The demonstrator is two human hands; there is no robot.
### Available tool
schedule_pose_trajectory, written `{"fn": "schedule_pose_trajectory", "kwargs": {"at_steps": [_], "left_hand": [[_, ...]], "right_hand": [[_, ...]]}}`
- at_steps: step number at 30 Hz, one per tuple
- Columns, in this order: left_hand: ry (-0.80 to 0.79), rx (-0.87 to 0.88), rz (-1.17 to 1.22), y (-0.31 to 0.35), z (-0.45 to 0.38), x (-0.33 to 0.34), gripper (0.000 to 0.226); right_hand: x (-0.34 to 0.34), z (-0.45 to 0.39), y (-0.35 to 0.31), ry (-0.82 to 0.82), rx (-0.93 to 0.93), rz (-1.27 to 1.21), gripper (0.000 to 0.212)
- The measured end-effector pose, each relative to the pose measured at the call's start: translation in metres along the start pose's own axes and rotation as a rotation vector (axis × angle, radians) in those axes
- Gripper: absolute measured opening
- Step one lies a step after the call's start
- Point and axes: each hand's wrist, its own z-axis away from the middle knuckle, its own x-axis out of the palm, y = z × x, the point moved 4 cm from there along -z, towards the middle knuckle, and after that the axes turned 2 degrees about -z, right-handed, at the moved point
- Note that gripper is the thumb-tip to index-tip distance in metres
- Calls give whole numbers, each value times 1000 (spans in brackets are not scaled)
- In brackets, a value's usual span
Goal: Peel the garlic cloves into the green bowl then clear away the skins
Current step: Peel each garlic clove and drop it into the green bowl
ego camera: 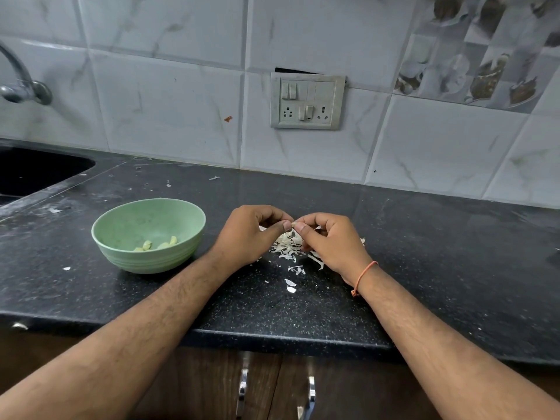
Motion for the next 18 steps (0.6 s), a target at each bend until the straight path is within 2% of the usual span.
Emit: {"fn": "schedule_pose_trajectory", "kwargs": {"at_steps": [4,8,14,18], "left_hand": [[-71,-68,111,-8,-1,3,7],[-127,-181,336,-11,0,5,9],[-181,-256,528,-13,0,7,12],[-177,-233,482,-10,0,9,11]], "right_hand": [[-1,1,2,-38,32,-49,8],[0,3,1,-74,77,-186,9],[2,6,-2,-144,177,-434,10],[1,6,-2,-139,193,-479,8]]}}
